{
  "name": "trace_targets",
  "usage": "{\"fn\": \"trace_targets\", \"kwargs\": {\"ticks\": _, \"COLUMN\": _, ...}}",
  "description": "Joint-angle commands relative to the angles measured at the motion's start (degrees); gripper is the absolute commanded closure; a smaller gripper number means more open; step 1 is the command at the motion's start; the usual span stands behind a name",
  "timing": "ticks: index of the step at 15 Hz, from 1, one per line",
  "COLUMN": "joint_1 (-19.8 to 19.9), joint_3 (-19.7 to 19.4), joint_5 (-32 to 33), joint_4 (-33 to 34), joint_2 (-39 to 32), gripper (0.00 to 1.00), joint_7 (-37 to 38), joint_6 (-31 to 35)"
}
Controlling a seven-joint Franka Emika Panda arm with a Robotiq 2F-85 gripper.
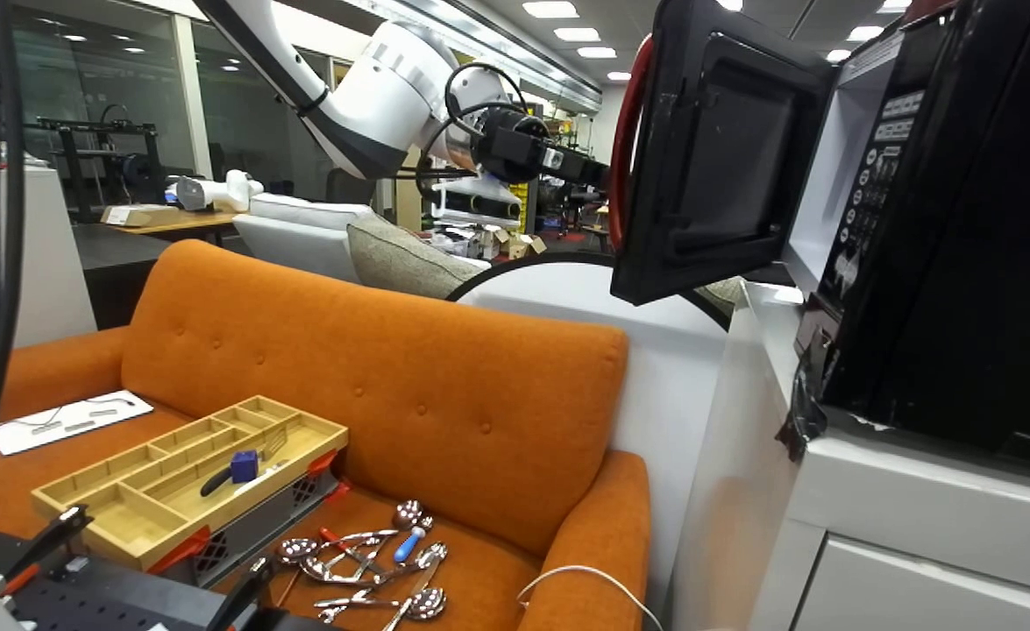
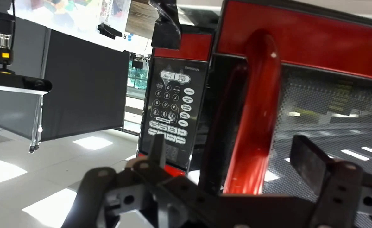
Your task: Close the microwave door
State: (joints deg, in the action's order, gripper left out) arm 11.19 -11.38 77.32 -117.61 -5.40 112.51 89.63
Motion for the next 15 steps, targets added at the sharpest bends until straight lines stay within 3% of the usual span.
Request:
{"fn": "trace_targets", "kwargs": {"ticks": 1, "joint_1": 0.33, "joint_3": -0.05, "joint_5": -1.41, "joint_4": 3.1, "joint_2": -1.84, "gripper": 0.0, "joint_7": -0.53, "joint_6": -1.91}}
{"fn": "trace_targets", "kwargs": {"ticks": 4, "joint_1": 0.58, "joint_3": -0.34, "joint_5": -1.82, "joint_4": 3.62, "joint_2": -2.53, "gripper": 0.01, "joint_7": -0.46, "joint_6": -1.93}}
{"fn": "trace_targets", "kwargs": {"ticks": 8, "joint_1": 1.06, "joint_3": -0.57, "joint_5": -3.55, "joint_4": 5.17, "joint_2": -4.35, "gripper": 0.15, "joint_7": -0.32, "joint_6": -1.42}}
{"fn": "trace_targets", "kwargs": {"ticks": 9, "joint_1": 1.13, "joint_3": -0.63, "joint_5": -4.08, "joint_4": 5.69, "joint_2": -4.8, "gripper": 0.3, "joint_7": -0.27, "joint_6": -1.34}}
{"fn": "trace_targets", "kwargs": {"ticks": 10, "joint_1": 1.19, "joint_3": -0.7, "joint_5": -4.64, "joint_4": 6.24, "joint_2": -5.24, "gripper": 0.39, "joint_7": -0.18, "joint_6": -1.23}}
{"fn": "trace_targets", "kwargs": {"ticks": 11, "joint_1": 1.24, "joint_3": -0.74, "joint_5": -5.06, "joint_4": 6.82, "joint_2": -5.69, "gripper": 0.41, "joint_7": 0.02, "joint_6": -1.32}}
{"fn": "trace_targets", "kwargs": {"ticks": 15, "joint_1": 1.41, "joint_3": -0.76, "joint_5": -6.48, "joint_4": 8.51, "joint_2": -6.57, "gripper": 0.69, "joint_7": 0.11, "joint_6": -1.22}}
